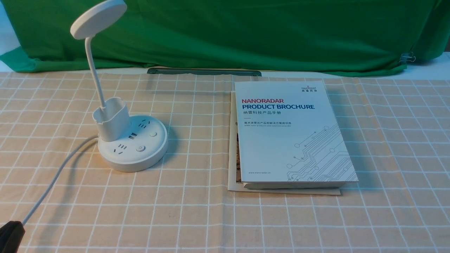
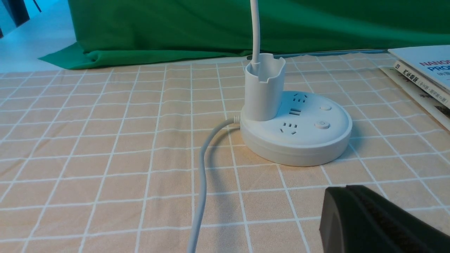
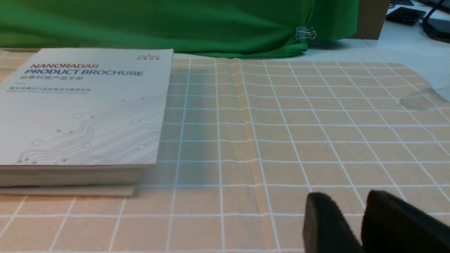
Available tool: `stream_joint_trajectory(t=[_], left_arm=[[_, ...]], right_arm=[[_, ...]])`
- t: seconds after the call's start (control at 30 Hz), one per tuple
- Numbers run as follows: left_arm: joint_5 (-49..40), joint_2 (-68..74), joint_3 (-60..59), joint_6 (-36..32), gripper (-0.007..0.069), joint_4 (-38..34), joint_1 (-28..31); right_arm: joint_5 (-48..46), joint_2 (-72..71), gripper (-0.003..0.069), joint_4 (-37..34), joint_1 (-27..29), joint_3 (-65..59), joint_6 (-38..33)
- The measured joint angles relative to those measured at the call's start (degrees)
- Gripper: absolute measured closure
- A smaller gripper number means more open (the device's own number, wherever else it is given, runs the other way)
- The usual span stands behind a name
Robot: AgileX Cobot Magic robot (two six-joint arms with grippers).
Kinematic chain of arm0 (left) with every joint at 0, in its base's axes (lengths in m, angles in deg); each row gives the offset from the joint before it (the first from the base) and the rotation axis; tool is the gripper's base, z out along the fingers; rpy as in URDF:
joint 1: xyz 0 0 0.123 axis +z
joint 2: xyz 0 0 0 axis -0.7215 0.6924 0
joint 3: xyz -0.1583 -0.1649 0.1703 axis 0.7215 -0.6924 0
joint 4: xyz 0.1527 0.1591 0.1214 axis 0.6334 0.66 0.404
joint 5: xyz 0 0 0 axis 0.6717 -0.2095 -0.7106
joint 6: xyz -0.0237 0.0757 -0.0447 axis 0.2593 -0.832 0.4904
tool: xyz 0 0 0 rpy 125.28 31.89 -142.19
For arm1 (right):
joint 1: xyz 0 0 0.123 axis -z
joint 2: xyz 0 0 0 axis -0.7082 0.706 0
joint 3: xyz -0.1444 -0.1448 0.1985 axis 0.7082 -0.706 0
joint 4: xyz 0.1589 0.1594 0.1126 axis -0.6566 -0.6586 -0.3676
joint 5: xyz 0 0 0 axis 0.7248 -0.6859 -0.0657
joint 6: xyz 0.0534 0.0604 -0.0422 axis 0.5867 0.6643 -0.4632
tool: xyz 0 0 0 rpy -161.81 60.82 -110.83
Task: Turn on the table lamp on the light coffee tablecloth with your hand.
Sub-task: 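Press the power button on the lamp base to turn the lamp on with the left gripper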
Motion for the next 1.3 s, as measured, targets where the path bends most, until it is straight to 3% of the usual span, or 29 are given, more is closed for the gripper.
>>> stream_joint_trajectory(t=[0.83,0.93,1.13,1.3], left_arm=[[0.91,0.0,0.0,0.0,0.0622,0.0,0.0],[6.0,0.0,0.0,0.0,0.0622,0.0,0.0],[29.23,0.0,0.0,0.0,0.0622,0.0,0.0],[43.51,0.0,0.0,0.0,0.0622,0.0,0.0]], right_arm=[[0.05,0.0,0.0421,0.0,0.0,0.0,0.06],[-0.03,0.0,0.0421,0.0,0.0,0.0,0.06],[-0.03,0.0,0.0421,0.0,0.0,0.0,0.06],[-0.03,0.0,0.0421,0.0,0.0,0.0,0.06]])
